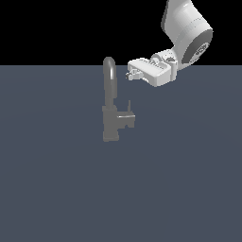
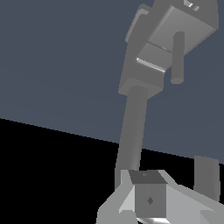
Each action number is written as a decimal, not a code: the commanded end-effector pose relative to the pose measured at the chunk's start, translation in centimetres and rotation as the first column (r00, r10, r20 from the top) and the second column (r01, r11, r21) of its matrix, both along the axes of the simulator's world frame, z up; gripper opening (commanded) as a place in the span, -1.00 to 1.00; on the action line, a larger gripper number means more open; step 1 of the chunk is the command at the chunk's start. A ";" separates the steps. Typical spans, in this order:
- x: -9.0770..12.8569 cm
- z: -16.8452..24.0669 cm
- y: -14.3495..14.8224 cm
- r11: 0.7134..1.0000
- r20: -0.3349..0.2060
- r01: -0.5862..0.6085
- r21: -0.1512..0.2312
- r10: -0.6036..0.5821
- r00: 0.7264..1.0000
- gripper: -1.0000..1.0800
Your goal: Turn on the faucet by rotating a designated handle.
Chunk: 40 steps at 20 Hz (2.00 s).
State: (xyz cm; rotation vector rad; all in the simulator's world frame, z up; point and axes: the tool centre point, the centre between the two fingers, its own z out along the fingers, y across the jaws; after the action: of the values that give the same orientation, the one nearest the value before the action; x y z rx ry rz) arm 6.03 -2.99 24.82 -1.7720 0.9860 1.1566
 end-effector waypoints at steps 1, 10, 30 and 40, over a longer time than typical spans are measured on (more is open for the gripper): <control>0.7 -2.0 -0.1 0.998 -0.055 0.049 0.045 -0.047 0.997 -1.00; 1.9 -8.2 0.0 0.967 -0.223 0.204 0.153 -0.167 0.960 -1.00; 1.6 -10.4 0.3 0.948 -0.283 0.261 0.184 -0.203 0.937 -1.00; -0.5 -9.9 0.0 0.948 -0.283 0.261 0.184 -0.203 0.937 -1.00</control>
State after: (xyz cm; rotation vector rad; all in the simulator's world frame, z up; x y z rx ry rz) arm 5.99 -2.93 14.80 -1.3106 1.1418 1.3077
